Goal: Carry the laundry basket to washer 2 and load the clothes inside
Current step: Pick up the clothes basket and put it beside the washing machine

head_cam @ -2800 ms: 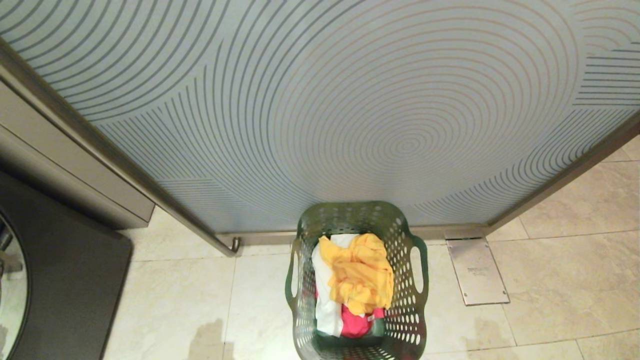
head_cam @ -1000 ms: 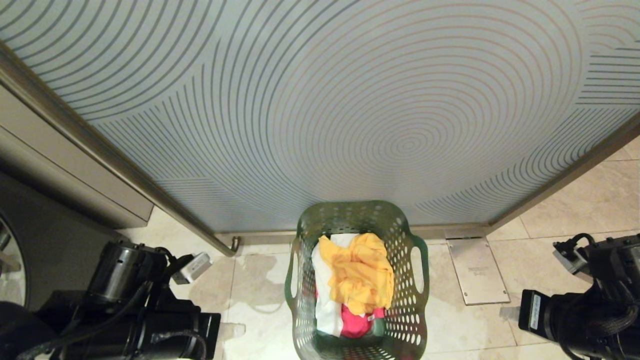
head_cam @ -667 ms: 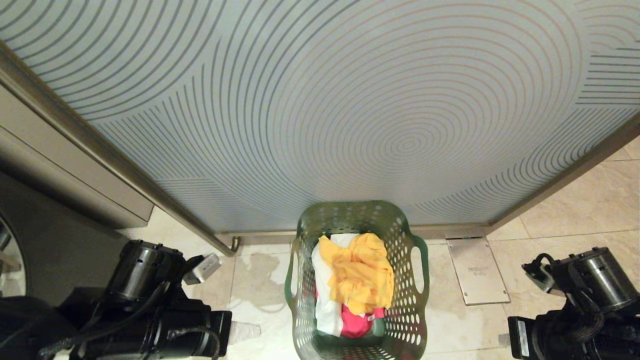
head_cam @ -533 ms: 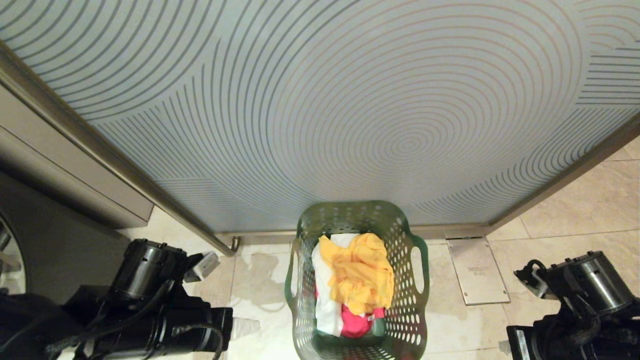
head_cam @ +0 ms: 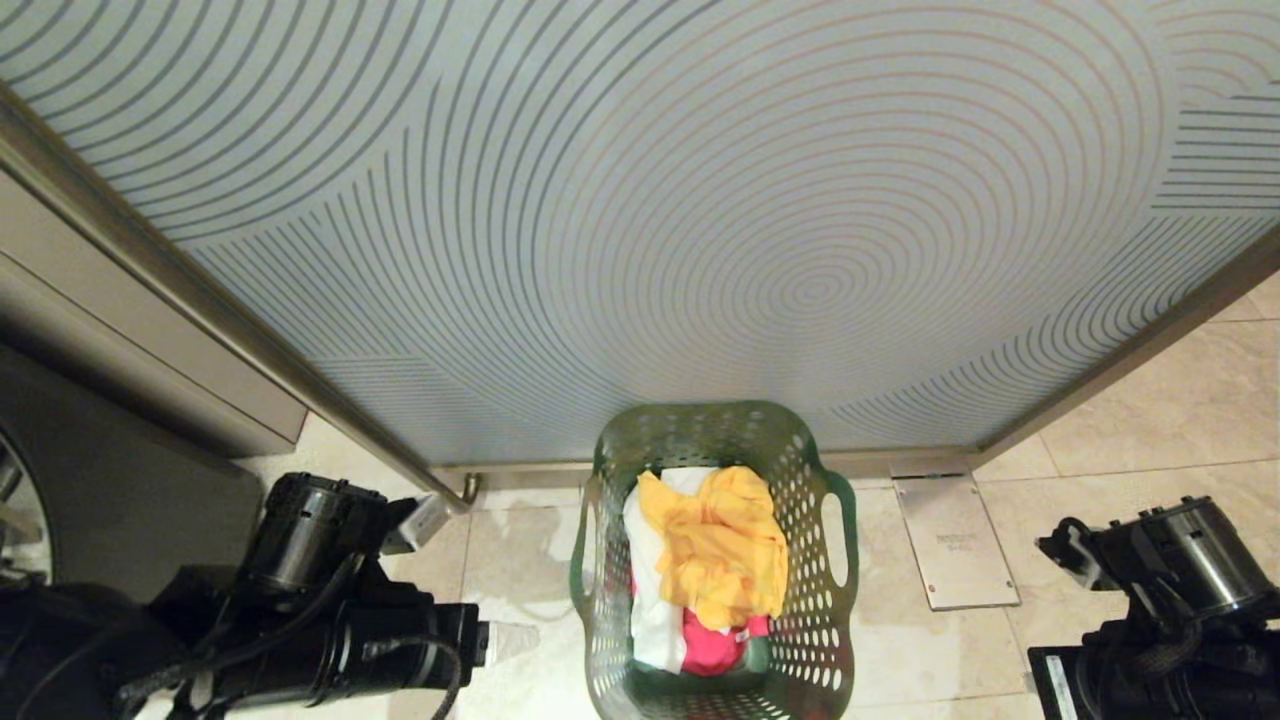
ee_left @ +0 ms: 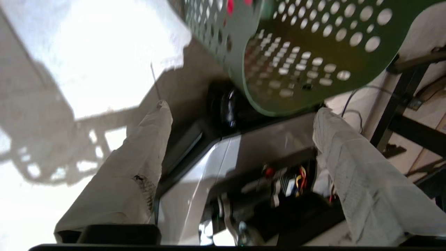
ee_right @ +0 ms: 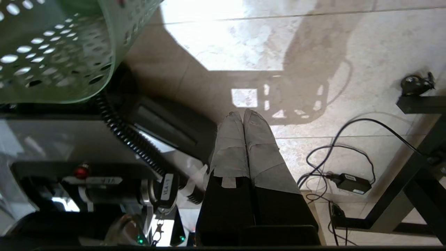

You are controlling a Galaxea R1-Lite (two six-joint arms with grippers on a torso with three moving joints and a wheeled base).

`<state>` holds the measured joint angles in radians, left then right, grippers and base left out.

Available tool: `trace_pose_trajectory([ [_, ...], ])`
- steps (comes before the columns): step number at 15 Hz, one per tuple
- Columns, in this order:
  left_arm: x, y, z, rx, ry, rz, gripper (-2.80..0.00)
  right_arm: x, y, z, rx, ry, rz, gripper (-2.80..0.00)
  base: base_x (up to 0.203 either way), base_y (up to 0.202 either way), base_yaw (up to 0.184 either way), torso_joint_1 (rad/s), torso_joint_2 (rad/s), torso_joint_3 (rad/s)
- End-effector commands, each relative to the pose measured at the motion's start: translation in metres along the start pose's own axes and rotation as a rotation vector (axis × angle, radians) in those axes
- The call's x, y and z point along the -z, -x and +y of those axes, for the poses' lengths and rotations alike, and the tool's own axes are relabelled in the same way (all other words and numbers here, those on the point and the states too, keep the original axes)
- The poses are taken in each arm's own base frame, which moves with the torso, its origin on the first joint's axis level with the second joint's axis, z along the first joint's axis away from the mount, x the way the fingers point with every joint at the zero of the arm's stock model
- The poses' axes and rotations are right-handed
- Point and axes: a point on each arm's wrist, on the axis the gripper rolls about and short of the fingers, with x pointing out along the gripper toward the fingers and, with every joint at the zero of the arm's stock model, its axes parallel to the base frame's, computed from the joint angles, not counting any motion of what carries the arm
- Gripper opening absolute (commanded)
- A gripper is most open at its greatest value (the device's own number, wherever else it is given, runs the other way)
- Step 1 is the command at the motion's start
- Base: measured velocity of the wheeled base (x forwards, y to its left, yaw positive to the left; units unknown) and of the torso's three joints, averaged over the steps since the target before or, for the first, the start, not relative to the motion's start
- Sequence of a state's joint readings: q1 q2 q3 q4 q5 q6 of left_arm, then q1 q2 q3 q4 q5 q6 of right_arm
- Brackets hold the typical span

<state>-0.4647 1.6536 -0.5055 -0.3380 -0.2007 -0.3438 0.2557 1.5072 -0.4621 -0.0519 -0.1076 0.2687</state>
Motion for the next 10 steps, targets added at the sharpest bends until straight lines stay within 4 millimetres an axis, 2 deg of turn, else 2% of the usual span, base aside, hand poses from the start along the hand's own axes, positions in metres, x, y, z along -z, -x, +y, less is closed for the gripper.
trace_pose_trajectory([
  [1,-0.003,-0.010,0.000,0.007,-0.006,-0.018,0.00,-0.002,0.001,-0.001,0.007,-0.014,-0.013,-2.80,0.000,0.000,0.000,0.000,0.00,0.000],
  [2,-0.007,-0.017,0.000,0.016,-0.017,-0.050,0.00,-0.004,0.000,0.000,0.001,-0.029,-0.021,-2.80,0.000,0.000,0.000,0.000,0.00,0.000],
  [3,-0.013,-0.021,-0.002,0.023,-0.026,-0.074,0.00,-0.007,-0.003,0.002,-0.001,-0.042,-0.028,0.00,0.000,0.000,0.000,0.000,0.00,0.000],
  [10,-0.034,-0.049,-0.005,0.022,-0.033,-0.092,0.00,-0.032,-0.021,0.004,0.011,-0.107,-0.038,0.00,0.000,0.000,0.000,0.000,0.00,0.000],
])
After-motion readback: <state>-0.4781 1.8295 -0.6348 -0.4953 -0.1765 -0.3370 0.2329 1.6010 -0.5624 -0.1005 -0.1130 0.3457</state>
